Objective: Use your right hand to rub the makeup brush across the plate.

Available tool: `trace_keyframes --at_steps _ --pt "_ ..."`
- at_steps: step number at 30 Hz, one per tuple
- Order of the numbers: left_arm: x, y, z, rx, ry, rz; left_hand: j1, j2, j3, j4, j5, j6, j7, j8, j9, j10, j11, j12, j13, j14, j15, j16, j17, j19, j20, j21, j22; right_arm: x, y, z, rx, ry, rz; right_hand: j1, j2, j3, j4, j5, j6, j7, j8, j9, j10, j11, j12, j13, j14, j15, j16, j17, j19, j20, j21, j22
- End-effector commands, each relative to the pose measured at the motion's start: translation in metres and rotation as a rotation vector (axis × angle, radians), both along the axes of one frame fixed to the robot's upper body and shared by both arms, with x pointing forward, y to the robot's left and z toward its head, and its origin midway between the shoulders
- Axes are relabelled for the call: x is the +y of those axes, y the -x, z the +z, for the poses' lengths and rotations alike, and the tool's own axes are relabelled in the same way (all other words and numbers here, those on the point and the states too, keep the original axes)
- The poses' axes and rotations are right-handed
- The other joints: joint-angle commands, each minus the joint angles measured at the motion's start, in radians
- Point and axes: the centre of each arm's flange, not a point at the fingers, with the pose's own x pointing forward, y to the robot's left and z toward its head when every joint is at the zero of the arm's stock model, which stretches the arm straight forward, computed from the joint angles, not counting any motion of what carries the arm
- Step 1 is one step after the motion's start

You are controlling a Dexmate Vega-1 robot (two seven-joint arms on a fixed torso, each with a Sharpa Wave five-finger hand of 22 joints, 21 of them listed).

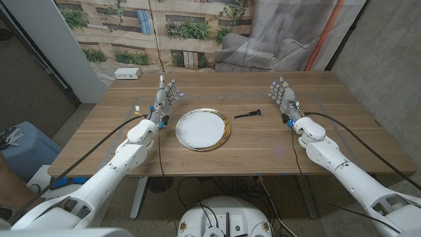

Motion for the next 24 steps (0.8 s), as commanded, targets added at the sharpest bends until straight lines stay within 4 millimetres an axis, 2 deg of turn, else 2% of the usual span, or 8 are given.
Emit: trace_keyframes --at_steps 1,11,24 --pt "0.001 0.001 0.0 0.0 0.0 0.001 0.0 0.008 0.0 0.007 0.005 0.0 -0.006 0.007 0.002 -0.001 -0.009 0.007 0.002 0.009 -0.013 0.003 0.001 0.008 0.004 0.006 0.004 0.001 -0.004 0.005 -0.014 0.097 -0.065 0.007 0.004 0.004 -0.006 0.006 -0.019 -0.009 0.005 0.005 -0.008 -0.006 0.0 0.002 -0.009 -0.014 -0.003 0.002 -0.019 -0.014 0.003 0.002" --pt "0.001 0.0 0.0 0.0 0.0 0.001 0.0 0.008 0.0 0.007 0.005 0.0 -0.006 0.007 0.002 0.0 -0.007 0.007 0.002 0.009 -0.013 0.003 0.001 0.008 0.004 0.006 0.004 0.003 0.0 0.011 -0.033 0.167 -0.102 0.02 0.004 0.008 -0.022 0.006 -0.035 -0.02 0.006 0.004 -0.02 -0.017 -0.003 0.002 -0.02 -0.018 -0.009 -0.004 -0.041 -0.024 0.004 0.002" --pt "0.001 0.001 0.0 0.0 0.0 0.0 0.0 0.008 0.0 0.008 0.005 0.0 -0.006 0.007 0.002 -0.001 -0.008 0.007 0.002 0.008 -0.013 0.003 0.001 0.008 0.004 0.006 0.004 0.006 0.012 0.03 -0.073 0.387 -0.217 0.046 -0.003 0.016 -0.053 0.004 -0.049 -0.025 0.009 0.004 -0.03 -0.02 -0.002 0.001 -0.04 -0.028 -0.019 -0.014 -0.07 -0.036 0.002 0.001"
